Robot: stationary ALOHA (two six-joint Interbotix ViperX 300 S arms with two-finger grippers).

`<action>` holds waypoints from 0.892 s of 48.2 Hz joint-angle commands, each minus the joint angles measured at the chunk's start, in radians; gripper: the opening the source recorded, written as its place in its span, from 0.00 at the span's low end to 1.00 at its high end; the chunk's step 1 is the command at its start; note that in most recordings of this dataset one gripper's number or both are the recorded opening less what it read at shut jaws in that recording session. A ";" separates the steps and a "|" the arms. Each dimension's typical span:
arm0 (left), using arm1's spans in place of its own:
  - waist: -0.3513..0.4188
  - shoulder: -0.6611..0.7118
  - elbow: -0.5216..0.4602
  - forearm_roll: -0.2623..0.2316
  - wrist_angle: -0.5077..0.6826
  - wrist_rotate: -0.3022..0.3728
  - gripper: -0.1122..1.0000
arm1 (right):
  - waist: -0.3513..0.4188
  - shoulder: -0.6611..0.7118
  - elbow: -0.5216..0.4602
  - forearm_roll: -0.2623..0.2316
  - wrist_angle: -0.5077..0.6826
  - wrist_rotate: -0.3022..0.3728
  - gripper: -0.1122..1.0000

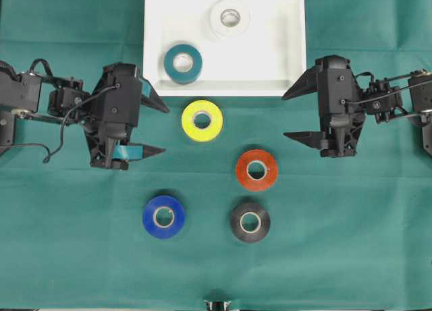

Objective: Put the tape alternately from left to right into the white case.
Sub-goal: 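Withdraw the left gripper to the left of the yellow roll, then move the right gripper over the orange-red tape roll and grasp its core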

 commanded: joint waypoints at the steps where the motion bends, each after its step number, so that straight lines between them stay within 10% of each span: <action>1: -0.011 -0.012 -0.006 -0.003 -0.015 -0.008 0.93 | 0.003 -0.015 -0.006 0.003 -0.008 0.002 0.85; 43: -0.011 -0.011 -0.003 -0.003 -0.015 -0.008 0.93 | 0.038 -0.011 -0.011 0.009 -0.008 0.023 0.85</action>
